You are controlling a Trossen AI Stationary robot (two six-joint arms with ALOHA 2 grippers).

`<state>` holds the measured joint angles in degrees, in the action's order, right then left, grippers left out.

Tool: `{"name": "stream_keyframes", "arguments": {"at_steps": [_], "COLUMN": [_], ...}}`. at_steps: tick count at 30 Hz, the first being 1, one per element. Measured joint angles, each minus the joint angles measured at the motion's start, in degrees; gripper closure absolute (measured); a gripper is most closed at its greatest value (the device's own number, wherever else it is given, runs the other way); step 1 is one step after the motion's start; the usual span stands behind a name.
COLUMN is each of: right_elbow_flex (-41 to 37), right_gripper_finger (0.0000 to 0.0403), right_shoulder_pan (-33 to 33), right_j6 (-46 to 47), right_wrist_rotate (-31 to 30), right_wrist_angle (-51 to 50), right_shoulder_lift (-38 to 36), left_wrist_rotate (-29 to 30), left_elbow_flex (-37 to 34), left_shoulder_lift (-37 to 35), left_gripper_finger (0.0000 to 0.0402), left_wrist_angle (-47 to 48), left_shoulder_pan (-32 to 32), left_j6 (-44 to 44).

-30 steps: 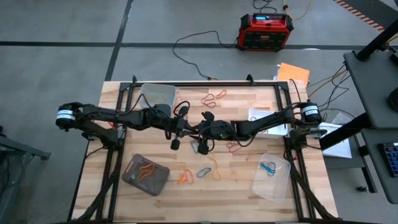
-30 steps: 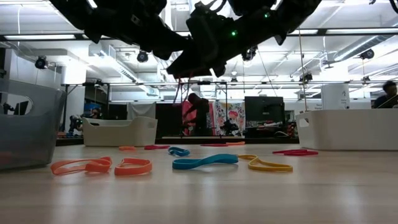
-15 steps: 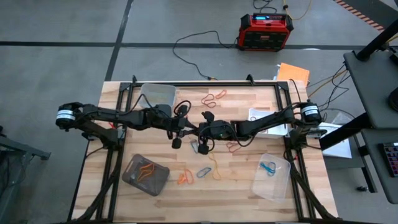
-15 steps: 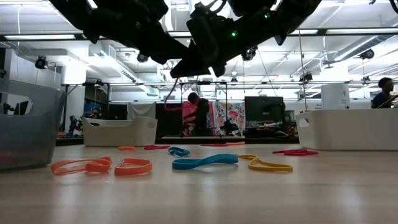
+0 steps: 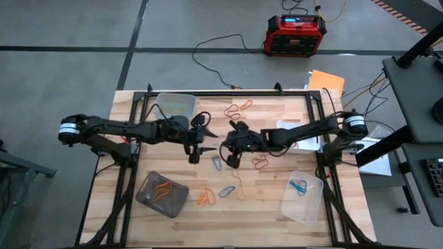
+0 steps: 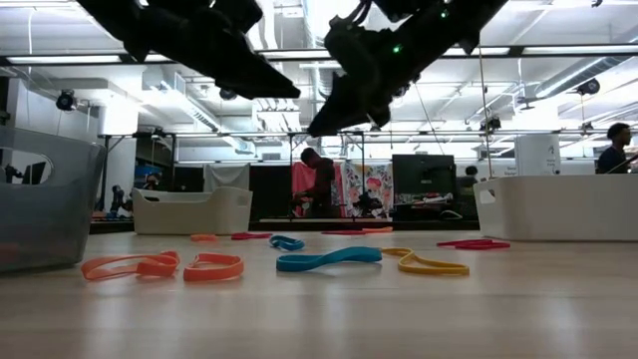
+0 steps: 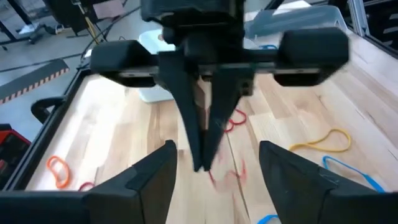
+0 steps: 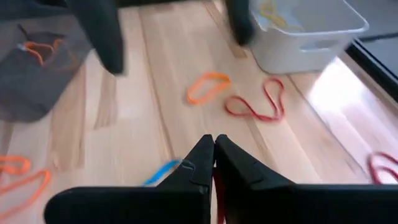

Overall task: Sort rubber bands into baskets
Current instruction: Put the red rubber band into the white bin

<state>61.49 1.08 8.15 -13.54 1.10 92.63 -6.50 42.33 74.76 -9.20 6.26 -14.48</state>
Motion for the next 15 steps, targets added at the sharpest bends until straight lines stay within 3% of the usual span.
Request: {"name": "stream_keyframes", "arguments": {"at_steps": [8, 15], "right_elbow_flex": [0.0, 0.9], "right_gripper_finger": [0.0394, 0.0394], "right_shoulder_pan": [-1.8, -1.9], "right_j6": [1.9, 2.9], "right_wrist_rotate": [-0.5, -5.4], "right_wrist_angle": [-12.1, -22.1], "right_shoulder_lift": [-7.2, -14.6], "left_wrist_rotate": [0.2, 2.8], "left_elbow_flex": [0.0, 0.0], "left_shoulder_lift": [-0.9, -0.9], "left_gripper_finger": [0.0185, 0.0185], "left_wrist_angle": [1.4, 2.9], "left_shoulder_pan": [0.0, 0.0], "left_j6": [0.1, 0.4]}}
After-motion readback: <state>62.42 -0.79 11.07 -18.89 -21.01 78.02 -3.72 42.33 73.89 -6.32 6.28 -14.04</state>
